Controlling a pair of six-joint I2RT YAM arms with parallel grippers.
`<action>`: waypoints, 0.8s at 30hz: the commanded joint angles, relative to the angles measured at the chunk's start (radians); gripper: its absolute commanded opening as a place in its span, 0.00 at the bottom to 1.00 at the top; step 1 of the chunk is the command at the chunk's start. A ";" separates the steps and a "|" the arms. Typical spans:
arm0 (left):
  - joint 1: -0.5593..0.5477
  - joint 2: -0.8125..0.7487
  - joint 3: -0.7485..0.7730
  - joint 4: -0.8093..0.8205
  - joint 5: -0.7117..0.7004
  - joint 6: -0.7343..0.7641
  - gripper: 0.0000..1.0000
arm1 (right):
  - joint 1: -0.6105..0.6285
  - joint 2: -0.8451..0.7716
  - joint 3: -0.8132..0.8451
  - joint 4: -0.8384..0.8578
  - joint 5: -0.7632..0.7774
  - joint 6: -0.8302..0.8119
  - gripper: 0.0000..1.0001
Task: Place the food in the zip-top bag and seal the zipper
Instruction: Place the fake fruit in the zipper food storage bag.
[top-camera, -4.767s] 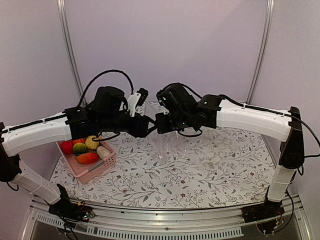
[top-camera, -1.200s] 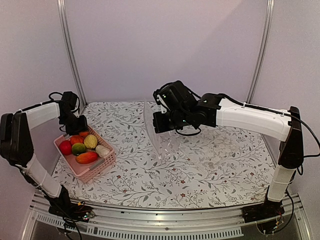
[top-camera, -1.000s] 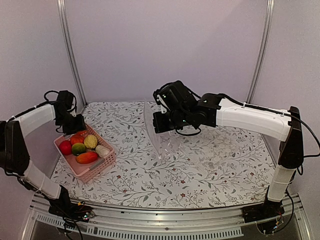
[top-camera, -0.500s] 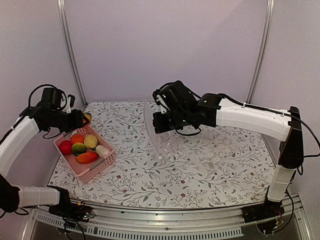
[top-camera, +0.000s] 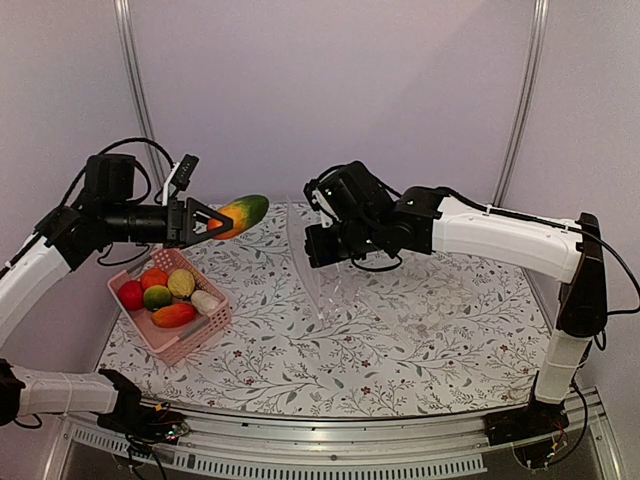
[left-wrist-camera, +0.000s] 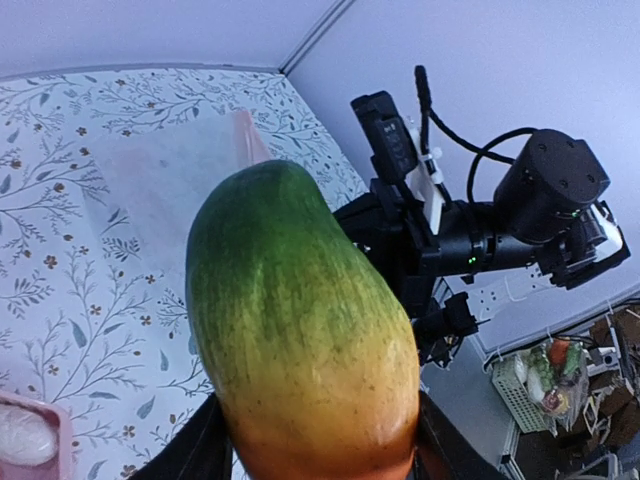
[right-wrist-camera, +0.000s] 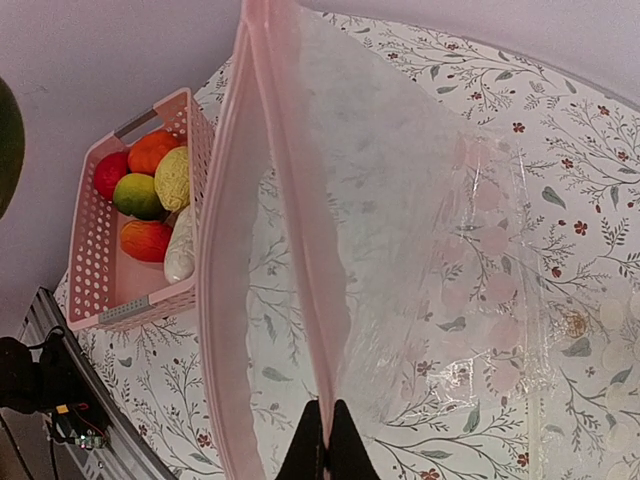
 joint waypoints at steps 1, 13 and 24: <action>-0.078 0.039 0.026 0.113 0.158 -0.068 0.39 | -0.008 0.009 0.018 0.019 -0.013 -0.010 0.00; -0.176 0.146 0.041 0.125 0.085 -0.078 0.38 | -0.010 0.009 0.021 0.024 -0.001 -0.018 0.00; -0.176 0.179 0.034 0.099 0.014 -0.104 0.38 | -0.009 0.007 0.020 0.023 0.008 -0.024 0.00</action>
